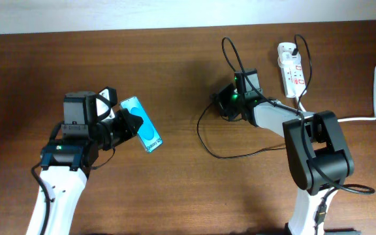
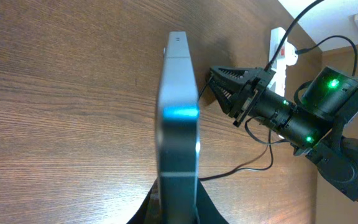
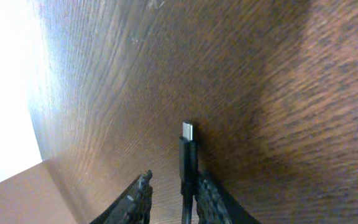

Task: Plug charger to phone and switch on socket
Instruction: 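Grasp the black cable's USB-C plug end with the right gripper, then bring the plug up to the phone's bottom port with the right gripper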

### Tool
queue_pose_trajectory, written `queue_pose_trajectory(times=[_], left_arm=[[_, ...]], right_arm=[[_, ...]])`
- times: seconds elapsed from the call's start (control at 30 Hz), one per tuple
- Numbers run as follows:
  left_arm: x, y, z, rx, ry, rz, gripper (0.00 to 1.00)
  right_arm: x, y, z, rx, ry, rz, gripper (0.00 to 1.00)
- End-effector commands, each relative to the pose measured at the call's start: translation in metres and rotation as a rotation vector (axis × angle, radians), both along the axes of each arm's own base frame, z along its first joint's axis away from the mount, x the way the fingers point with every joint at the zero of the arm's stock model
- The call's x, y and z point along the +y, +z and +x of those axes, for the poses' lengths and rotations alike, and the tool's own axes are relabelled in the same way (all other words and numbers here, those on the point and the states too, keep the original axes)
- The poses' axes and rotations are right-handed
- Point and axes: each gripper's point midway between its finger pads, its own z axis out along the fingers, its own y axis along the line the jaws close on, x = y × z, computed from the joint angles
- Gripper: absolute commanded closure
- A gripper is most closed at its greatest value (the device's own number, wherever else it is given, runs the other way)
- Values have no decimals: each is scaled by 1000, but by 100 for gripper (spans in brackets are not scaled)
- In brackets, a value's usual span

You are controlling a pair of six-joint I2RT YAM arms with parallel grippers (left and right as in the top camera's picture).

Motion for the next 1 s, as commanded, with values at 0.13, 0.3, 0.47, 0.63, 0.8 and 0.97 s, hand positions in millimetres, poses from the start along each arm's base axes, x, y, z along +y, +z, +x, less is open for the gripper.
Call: queue_pose_trajectory(times=[0.13, 0.3, 0.47, 0.63, 0.8, 0.97], left_arm=[[-2, 6, 0, -24, -21, -7, 100], [-3, 6, 0, -24, -26, -13, 100], [-6, 7, -1, -24, -36, -25, 100], [-35, 37, -3, -112, -180, -183, 100], [-56, 68, -10, -173, -301, -337, 100], [-75, 86, -13, -215, -464, -485, 100]], right_arm=[[-23, -80, -51, 206, 21, -138, 96], [-15, -33, -44, 74, 163, -133, 96], [-18, 56, -60, -79, 302, -206, 96], [-27, 145, -128, -205, 518, -276, 96], [-8, 196, -195, -319, 737, -142, 96], [9, 206, -241, -362, 967, 18, 96]])
